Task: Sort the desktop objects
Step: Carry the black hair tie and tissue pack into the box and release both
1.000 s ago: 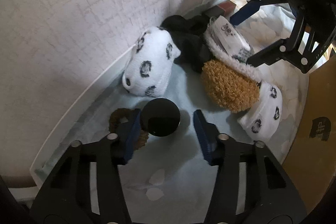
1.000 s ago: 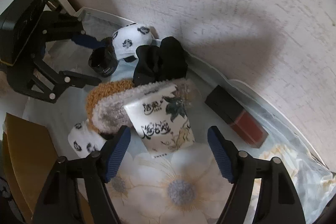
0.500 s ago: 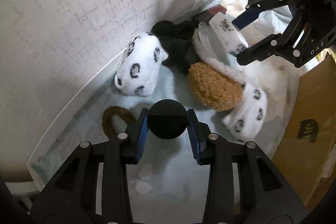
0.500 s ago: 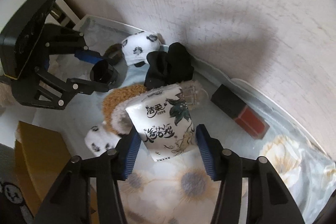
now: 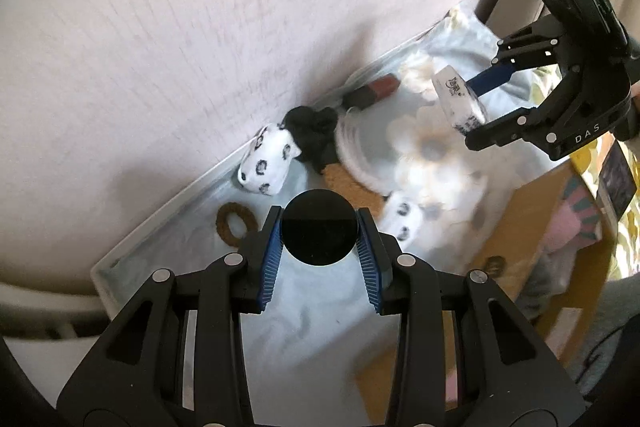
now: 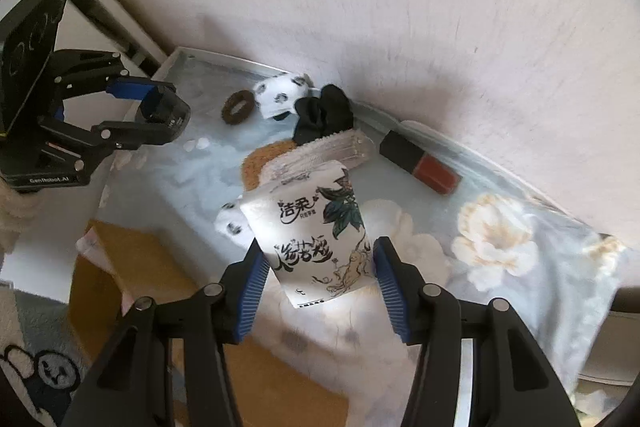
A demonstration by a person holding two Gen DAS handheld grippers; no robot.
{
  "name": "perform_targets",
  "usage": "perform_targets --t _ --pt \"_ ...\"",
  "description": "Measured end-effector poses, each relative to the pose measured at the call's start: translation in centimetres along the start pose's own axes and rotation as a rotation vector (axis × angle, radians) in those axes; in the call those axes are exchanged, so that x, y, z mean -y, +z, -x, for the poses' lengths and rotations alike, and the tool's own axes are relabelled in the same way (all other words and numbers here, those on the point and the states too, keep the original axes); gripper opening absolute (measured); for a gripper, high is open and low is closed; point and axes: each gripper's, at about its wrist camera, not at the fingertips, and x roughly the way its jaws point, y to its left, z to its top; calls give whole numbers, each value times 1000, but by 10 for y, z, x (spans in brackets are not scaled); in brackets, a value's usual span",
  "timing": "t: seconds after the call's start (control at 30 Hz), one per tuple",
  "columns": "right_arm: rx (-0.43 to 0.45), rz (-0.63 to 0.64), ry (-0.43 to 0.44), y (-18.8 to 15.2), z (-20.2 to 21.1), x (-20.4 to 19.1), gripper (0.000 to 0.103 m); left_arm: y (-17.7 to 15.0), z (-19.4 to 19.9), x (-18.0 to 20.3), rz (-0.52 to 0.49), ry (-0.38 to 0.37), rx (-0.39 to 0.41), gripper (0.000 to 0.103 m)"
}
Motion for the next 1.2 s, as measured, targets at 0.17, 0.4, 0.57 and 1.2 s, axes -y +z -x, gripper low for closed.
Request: perform_targets --t 0.17,0.4,0.57,1.2 --pt "-18 79 -29 -14 35 -23 49 2 28 30 -6 41 11 33" --pt "-39 115 12 -42 49 -55 49 -21 64 71 8 -7 39 33" --pt "-43 123 44 -65 42 -75 49 -41 72 101 23 -6 16 33" --pt "-150 61 94 -138 -2 -106 49 -121 22 154 199 32 -121 33"
